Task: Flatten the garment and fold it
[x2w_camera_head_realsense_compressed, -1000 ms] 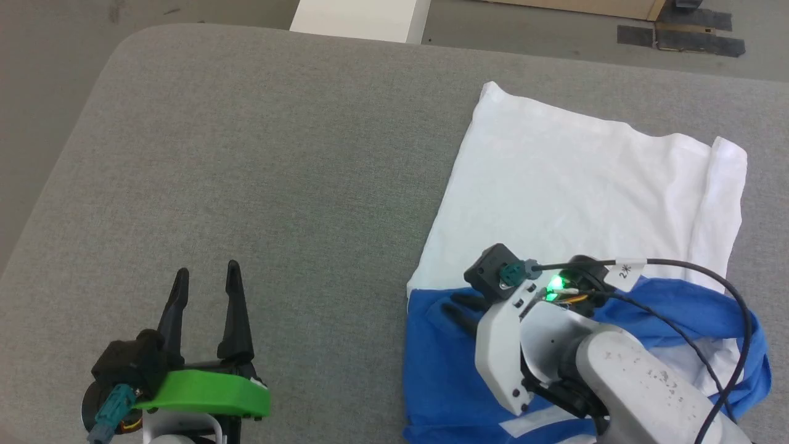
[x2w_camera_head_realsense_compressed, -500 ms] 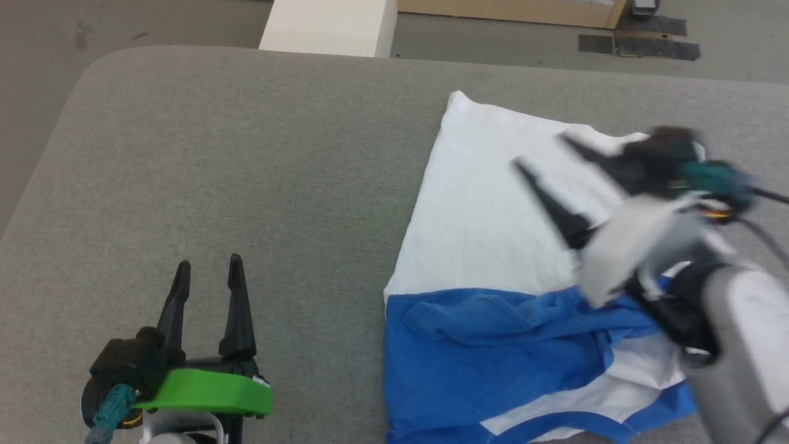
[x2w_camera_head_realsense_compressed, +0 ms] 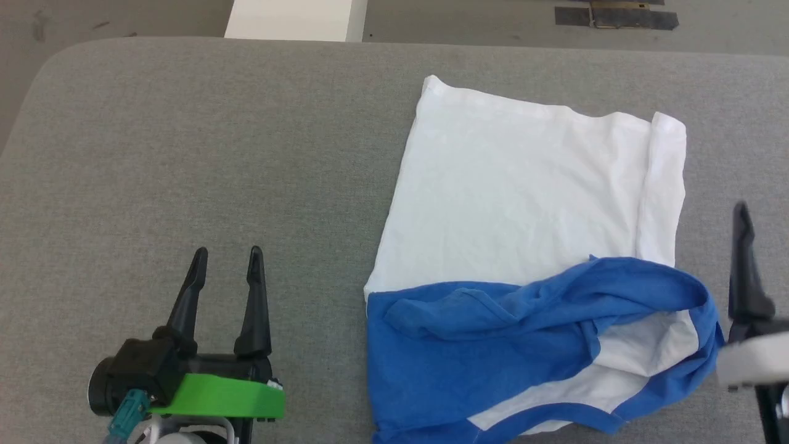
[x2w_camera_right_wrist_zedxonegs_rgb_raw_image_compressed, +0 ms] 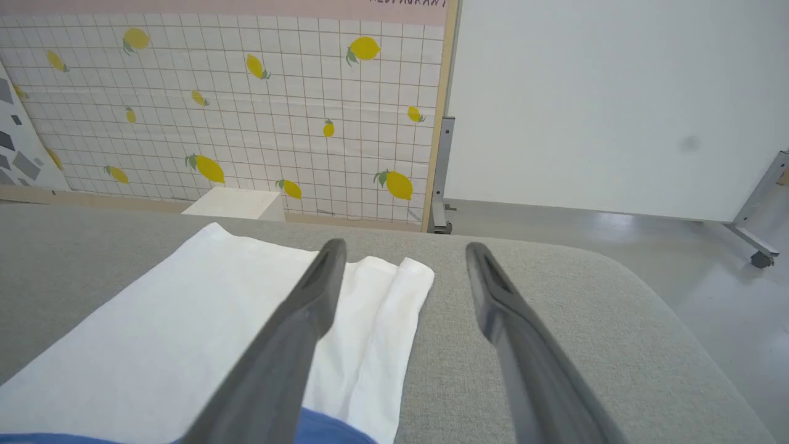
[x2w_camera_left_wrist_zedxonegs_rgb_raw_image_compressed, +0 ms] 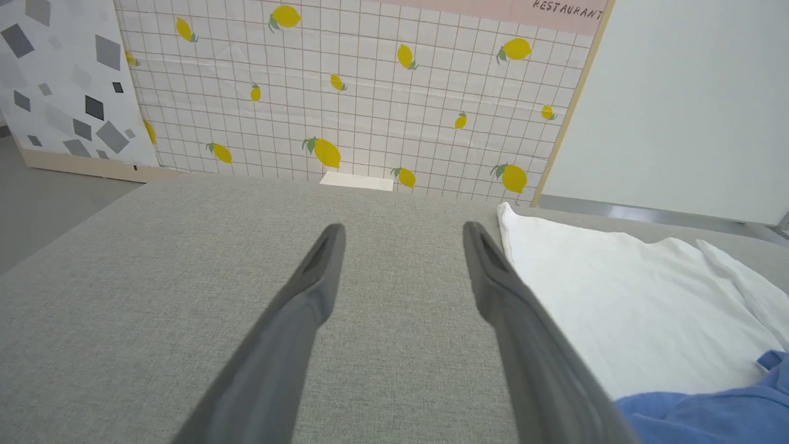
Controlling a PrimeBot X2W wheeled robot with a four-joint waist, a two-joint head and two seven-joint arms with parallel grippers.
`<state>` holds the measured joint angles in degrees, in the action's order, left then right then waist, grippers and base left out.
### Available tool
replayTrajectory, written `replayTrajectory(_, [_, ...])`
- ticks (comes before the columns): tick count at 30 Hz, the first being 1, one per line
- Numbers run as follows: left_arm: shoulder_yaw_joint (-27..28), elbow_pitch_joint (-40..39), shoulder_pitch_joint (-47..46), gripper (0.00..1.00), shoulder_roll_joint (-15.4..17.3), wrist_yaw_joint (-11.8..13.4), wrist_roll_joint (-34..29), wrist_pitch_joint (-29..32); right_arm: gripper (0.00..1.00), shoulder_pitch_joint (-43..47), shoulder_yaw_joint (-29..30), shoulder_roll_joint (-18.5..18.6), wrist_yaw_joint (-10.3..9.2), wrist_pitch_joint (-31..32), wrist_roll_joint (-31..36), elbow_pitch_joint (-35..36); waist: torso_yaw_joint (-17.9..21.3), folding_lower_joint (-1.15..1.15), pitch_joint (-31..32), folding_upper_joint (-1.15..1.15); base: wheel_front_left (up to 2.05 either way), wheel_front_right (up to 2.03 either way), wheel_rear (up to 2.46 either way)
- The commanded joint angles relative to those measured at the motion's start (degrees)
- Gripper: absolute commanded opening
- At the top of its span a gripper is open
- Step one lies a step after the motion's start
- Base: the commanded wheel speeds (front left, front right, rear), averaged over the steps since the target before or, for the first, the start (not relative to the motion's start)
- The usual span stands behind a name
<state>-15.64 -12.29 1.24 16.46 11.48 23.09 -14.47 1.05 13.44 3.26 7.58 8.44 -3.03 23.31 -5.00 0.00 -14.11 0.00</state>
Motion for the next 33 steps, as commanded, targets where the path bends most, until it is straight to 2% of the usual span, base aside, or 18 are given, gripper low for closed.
replayTrajectory(1, [0.00,-0.07,0.21,1.00,0.01,-0.42,-0.62,-0.44,1.00,1.71,0.20,-0.25,-0.09,-1.74,0.24,-0.35,0.46,0.00,-0.57,0.00,0.00,0.00,0.00])
replayTrajectory(5, [0.52,0.40,2.02,1.00,-1.55,-1.03,-1.30,-0.50,1.00,5.74,1.02,-0.35,-0.09,-6.11,-5.53,-3.24,1.14,0.00,-1.14,0.00,0.00,0.00,0.00])
replayTrajectory(10, [1.55,1.03,2.32,1.00,-2.71,-2.25,-2.58,-0.51,1.00,5.99,-0.14,-0.36,-0.09,-8.46,-6.32,-3.92,1.99,0.00,-1.62,0.00,0.00,0.00,0.00])
replayTrajectory(13, [2.20,1.04,1.37,1.00,-2.67,-3.24,-2.59,-0.51,1.00,5.01,-0.54,-0.37,-0.09,-8.45,-5.56,-3.10,2.76,0.00,-1.87,0.00,0.00,0.00,0.00])
replayTrajectory(17, [2.77,0.77,-2.51,1.00,-0.59,-5.36,-2.22,0.79,1.00,3.86,-1.15,-0.37,-0.09,-7.59,-5.16,-1.60,4.21,0.00,-2.70,0.00,0.00,0.00,0.00])
replayTrajectory(21, [2.76,-0.88,-10.81,1.00,3.99,-7.85,-3.82,6.85,1.00,3.05,-1.80,-0.37,-0.09,-7.25,-5.21,-0.19,5.50,0.00,-4.80,0.00,0.00,0.00,0.00])
replayTrajectory(24, [2.84,-0.62,-20.84,1.00,7.70,-11.15,-3.93,13.06,1.00,2.58,-2.41,-0.37,-0.09,-6.93,-5.47,0.95,6.36,0.00,-7.61,0.00,0.00,0.00,0.00])
replayTrajectory(27, [2.47,1.88,-32.27,1.00,9.29,-14.64,-2.11,18.60,1.00,1.93,-3.05,-0.37,-0.09,-6.91,-5.75,2.12,7.16,0.00,-10.88,0.00,0.00,0.00,0.00])
replayTrajectory(33, [-2.62,10.91,-52.23,1.00,10.63,-18.24,0.38,28.40,1.00,-0.38,-4.08,-0.38,-0.09,-7.62,-6.31,3.82,9.23,0.00,-17.29,0.00,0.00,0.00,0.00])
